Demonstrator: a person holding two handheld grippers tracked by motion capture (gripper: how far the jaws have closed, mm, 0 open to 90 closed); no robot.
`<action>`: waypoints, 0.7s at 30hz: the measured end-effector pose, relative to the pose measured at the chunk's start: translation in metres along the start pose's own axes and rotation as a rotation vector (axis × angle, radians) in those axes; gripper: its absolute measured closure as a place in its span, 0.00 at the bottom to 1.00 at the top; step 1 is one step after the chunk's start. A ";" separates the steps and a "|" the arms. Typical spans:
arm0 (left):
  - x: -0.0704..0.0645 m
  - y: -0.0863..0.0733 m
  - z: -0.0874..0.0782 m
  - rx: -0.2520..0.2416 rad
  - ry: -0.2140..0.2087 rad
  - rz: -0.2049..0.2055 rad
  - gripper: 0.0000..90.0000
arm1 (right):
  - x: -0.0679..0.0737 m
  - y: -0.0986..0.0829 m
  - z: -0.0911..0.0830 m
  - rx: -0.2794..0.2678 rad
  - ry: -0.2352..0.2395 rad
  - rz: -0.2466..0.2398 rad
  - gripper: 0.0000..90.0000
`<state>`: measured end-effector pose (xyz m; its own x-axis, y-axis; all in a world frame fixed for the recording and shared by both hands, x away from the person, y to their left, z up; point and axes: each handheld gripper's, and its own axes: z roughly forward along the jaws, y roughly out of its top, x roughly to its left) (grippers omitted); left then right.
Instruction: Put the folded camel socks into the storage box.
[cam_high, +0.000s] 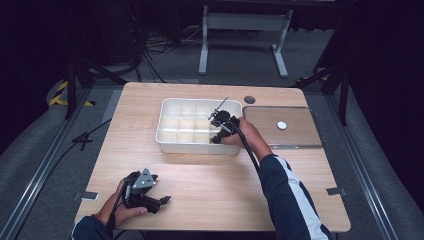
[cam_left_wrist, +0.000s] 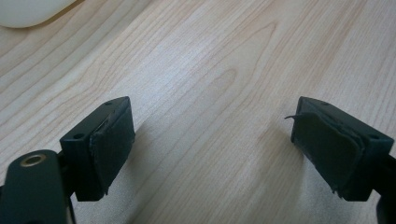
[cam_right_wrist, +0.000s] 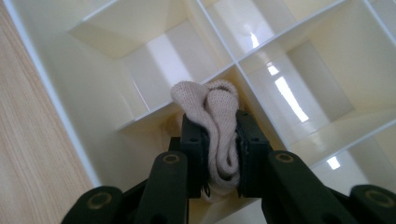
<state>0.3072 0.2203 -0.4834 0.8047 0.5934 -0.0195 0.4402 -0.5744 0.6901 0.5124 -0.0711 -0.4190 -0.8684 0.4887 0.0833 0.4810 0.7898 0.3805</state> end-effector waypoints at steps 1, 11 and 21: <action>0.000 0.000 0.000 0.000 0.001 0.000 0.15 | 0.000 0.000 0.000 0.002 -0.001 0.005 0.85; 0.000 0.000 0.000 -0.002 0.002 0.000 0.16 | 0.009 0.001 0.001 0.026 -0.055 -0.009 0.84; 0.000 0.000 0.000 0.001 -0.001 0.001 0.15 | 0.004 -0.006 -0.013 -0.044 -0.053 0.003 0.72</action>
<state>0.3072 0.2202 -0.4832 0.8052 0.5927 -0.0195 0.4401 -0.5753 0.6895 0.5043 -0.0782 -0.4087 -0.8589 0.5109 0.0365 0.4771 0.7719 0.4202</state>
